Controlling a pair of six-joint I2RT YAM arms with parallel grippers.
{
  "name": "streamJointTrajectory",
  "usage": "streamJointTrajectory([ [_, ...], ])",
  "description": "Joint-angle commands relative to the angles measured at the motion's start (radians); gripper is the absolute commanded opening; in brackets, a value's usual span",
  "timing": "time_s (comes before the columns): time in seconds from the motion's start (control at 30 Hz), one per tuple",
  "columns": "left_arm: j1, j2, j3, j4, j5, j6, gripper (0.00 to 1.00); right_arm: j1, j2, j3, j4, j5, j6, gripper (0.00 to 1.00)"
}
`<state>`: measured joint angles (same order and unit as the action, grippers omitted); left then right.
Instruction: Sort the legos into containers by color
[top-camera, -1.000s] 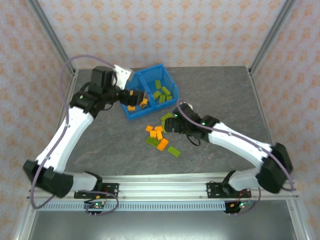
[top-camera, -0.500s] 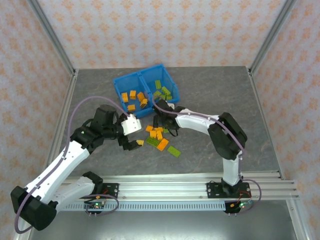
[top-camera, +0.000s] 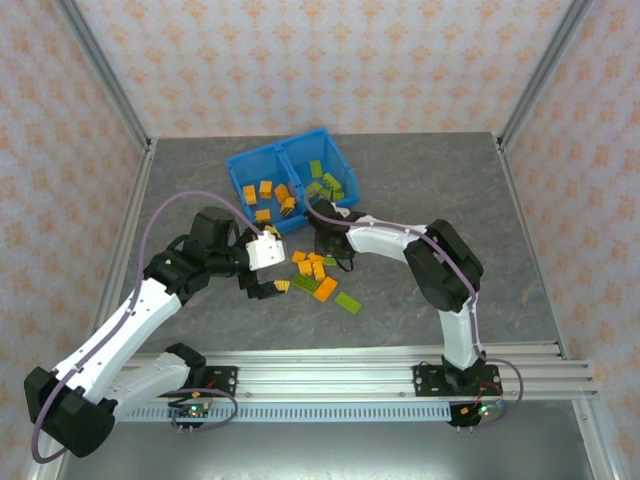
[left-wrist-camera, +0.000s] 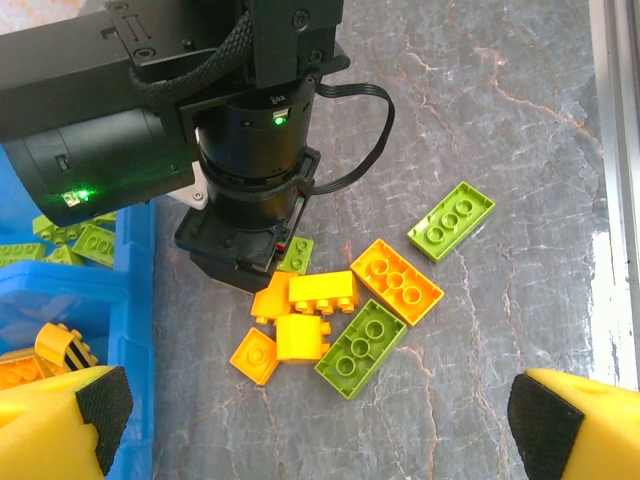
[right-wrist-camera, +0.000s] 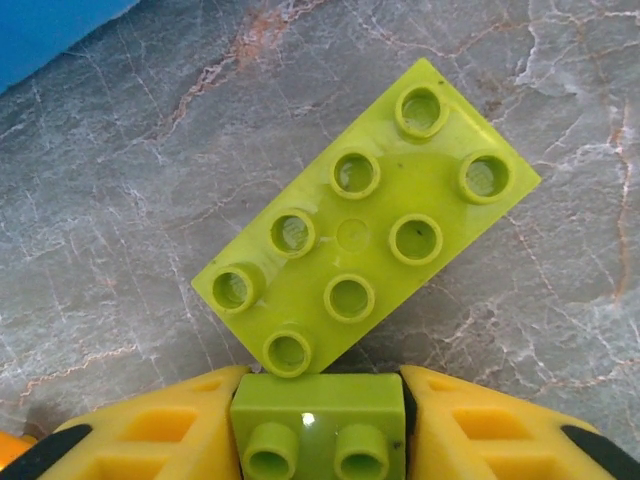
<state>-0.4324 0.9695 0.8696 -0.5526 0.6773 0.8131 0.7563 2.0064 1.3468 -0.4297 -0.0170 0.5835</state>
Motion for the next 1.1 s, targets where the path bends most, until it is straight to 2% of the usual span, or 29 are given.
streamJointTrajectory([
  [0.0,-0.012,0.0,0.014,0.043,0.045,0.009,1.0,-0.002,-0.02,0.013,-0.028,0.038,0.01,0.38],
  [0.27,-0.054,-0.028,-0.047,0.139,0.023,-0.032,1.0,0.006,-0.232,-0.023,-0.095,0.133,-0.011,0.31],
  [0.43,-0.101,-0.081,-0.103,0.229,-0.073,-0.073,1.0,0.003,-0.271,0.078,-0.11,0.191,-0.132,0.31],
  [0.53,-0.128,-0.118,-0.12,0.258,-0.13,-0.095,1.0,-0.012,-0.189,0.221,-0.096,0.216,-0.25,0.31],
  [0.67,-0.15,-0.147,-0.13,0.256,-0.202,-0.077,1.0,-0.057,0.001,0.47,-0.095,0.224,-0.362,0.32],
  [0.9,-0.157,-0.162,-0.088,0.181,-0.244,-0.044,1.0,-0.14,0.36,0.953,-0.163,0.198,-0.467,0.32],
  [1.07,-0.157,-0.179,-0.094,0.178,-0.28,-0.031,1.0,-0.193,0.584,1.246,-0.192,0.101,-0.474,0.34],
])
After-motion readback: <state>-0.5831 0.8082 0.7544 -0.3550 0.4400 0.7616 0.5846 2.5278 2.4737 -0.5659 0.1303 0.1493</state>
